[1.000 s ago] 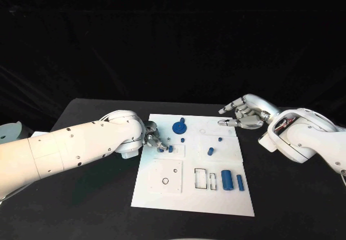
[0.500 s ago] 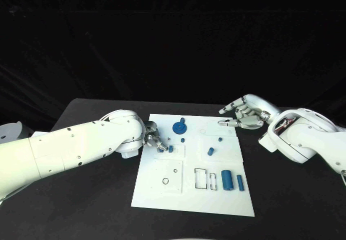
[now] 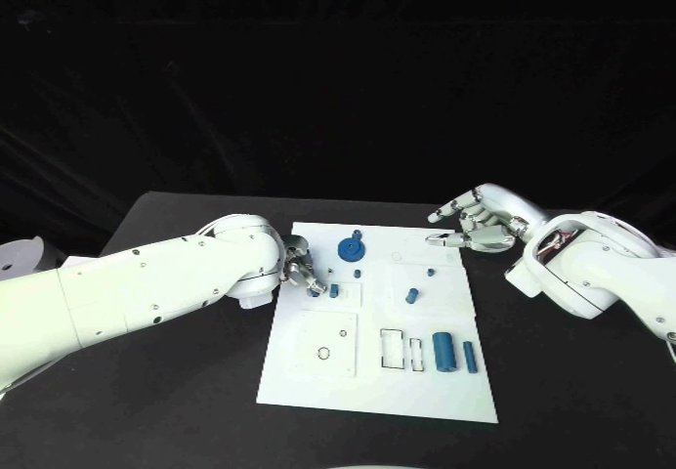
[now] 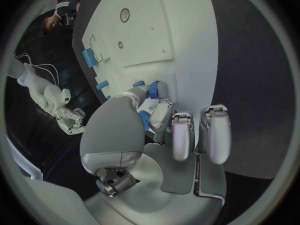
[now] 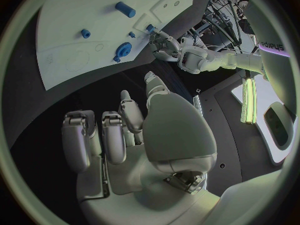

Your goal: Assemble the parts on the task board

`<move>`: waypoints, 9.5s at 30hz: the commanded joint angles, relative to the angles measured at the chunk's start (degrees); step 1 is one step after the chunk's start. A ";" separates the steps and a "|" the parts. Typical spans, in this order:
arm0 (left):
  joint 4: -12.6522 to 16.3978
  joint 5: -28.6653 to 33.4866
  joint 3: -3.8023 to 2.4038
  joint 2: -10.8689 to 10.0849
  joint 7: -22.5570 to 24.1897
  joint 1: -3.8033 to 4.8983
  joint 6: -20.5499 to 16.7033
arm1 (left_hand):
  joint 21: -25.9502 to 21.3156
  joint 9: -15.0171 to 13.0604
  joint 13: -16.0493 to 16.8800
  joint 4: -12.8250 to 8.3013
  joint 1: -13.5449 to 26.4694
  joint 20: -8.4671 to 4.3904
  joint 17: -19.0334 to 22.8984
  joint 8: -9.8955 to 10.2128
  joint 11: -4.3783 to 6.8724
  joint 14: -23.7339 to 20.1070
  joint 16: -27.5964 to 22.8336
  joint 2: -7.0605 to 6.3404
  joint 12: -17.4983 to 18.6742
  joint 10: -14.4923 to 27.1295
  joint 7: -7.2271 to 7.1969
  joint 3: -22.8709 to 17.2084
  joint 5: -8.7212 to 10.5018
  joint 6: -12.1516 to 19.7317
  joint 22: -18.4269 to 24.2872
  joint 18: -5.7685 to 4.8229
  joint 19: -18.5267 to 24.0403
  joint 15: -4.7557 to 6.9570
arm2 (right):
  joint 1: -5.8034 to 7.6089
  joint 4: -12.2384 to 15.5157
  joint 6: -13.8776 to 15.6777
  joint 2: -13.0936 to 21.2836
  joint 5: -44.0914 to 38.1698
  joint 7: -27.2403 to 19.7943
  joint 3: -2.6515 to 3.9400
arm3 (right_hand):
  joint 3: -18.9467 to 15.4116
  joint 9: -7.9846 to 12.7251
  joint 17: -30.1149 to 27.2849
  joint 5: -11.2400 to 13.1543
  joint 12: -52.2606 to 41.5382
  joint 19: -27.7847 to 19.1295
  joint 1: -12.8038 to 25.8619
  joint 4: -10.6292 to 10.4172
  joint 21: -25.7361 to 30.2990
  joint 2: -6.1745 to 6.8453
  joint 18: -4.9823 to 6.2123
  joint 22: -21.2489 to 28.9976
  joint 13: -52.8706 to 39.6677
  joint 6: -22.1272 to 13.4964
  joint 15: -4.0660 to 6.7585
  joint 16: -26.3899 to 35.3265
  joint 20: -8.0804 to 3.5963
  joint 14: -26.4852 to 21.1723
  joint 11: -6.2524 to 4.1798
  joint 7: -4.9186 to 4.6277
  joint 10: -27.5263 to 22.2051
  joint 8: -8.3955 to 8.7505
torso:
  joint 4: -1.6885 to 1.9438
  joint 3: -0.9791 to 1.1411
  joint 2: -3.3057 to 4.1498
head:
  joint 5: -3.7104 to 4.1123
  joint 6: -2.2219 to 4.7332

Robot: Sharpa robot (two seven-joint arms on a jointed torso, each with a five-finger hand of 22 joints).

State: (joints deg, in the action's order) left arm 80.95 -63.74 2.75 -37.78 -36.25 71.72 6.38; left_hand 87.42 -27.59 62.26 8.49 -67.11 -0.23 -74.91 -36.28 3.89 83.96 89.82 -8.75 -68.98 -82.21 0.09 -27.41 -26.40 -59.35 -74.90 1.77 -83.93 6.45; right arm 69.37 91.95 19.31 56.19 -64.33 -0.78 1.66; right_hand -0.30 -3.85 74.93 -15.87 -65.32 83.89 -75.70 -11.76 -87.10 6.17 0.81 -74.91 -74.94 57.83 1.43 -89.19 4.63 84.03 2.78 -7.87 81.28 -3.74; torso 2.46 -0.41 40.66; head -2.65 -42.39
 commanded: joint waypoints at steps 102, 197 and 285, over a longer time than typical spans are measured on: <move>0.69 -3.98 0.52 -0.81 -1.33 -0.71 2.03 | 0.05 0.20 3.16 0.85 6.87 -0.48 -15.09 -0.29 0.28 6.04 0.18 -1.32 -2.30 -0.62 -0.53 8.89 0.43 -0.99 -13.06 -1.09 -5.33 0.48 | -0.03 0.09 -0.97 0.17 -0.04 -0.59 0.00 | -0.79 -0.06 13.23 -0.33 0.22 2.95 0.25 -0.33 0.38 -0.62 0.62 -9.12 -0.90 0.32 -0.10 0.33 0.10 5.50 0.01 0.12 -0.56 -0.16 | -0.01 0.02 -0.02 | -0.37 -0.53; -6.72 -21.15 0.39 8.62 24.16 -1.72 -11.98 | -28.82 22.24 -55.37 1.49 -18.89 4.30 2.06 22.38 -7.39 2.61 -9.33 -1.40 48.53 21.44 6.80 13.77 17.60 1.35 7.32 4.06 -2.22 -5.07 | -1.01 -1.19 -0.71 -1.04 0.41 -1.00 -0.01 | -0.87 -0.04 13.10 -0.84 0.29 2.90 -0.46 -0.21 0.46 -1.32 0.65 -9.00 -0.78 0.23 -0.07 0.43 0.08 5.48 -0.01 0.12 -0.64 -0.11 | -0.03 0.05 0.07 | 0.80 1.15; -2.12 -15.24 -1.64 0.10 25.37 -2.53 -15.35 | -26.58 23.29 -58.14 -9.36 -14.65 4.19 2.62 28.37 -7.58 2.80 -7.61 -2.69 60.34 11.28 7.73 -7.55 17.80 -5.82 4.30 3.85 -2.00 -5.14 | -1.02 -1.12 -0.60 -0.86 0.65 -1.25 -0.01 | -0.90 -0.04 13.20 -0.90 0.15 2.91 -0.58 -0.17 0.45 -1.44 0.65 -9.01 -0.84 0.23 -0.07 0.37 0.07 5.50 0.00 0.11 -0.60 -0.11 | -0.03 0.03 0.06 | 0.80 1.27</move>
State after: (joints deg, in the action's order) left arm 78.91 -79.51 1.11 -37.76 -10.44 69.20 -10.84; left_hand 60.58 -4.26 4.07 -0.46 -82.15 3.97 -72.31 -8.25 -3.58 84.08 81.93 -11.47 -8.81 -70.66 7.86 -34.92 -8.58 -64.91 -70.58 6.72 -84.03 1.44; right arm 68.39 90.78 18.89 55.37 -63.58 -1.55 1.65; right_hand -1.01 -3.85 74.93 -16.62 -65.33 83.89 -76.30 -12.17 -86.89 5.12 0.81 -74.94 -74.99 57.83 1.43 -88.98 4.63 84.03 2.78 -7.87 80.87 -3.74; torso 2.47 -0.40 40.69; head -1.80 -41.05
